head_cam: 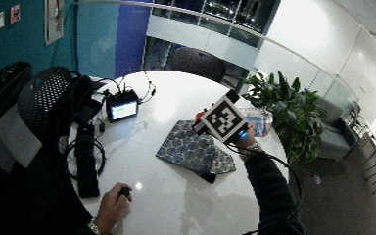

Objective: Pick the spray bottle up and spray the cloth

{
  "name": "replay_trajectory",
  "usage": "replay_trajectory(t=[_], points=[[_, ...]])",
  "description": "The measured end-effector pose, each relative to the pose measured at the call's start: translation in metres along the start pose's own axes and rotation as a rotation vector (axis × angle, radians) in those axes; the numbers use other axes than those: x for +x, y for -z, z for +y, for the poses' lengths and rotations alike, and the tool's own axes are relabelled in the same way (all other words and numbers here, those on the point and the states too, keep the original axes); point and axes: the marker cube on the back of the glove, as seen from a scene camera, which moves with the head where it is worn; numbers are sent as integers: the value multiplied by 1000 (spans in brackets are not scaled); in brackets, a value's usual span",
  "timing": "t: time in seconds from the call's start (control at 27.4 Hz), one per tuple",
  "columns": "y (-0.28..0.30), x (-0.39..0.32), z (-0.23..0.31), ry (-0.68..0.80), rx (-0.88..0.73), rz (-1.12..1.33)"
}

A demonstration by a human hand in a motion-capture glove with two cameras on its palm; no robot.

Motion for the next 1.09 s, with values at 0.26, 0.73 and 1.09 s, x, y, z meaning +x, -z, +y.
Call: replay_trajectory(t=[0.26,0.73,1.09], points=[[-7,-21,6,22,6,-11],[6,-17,2,-95,28,-169],[56,-12,-24,-367,253,-646]])
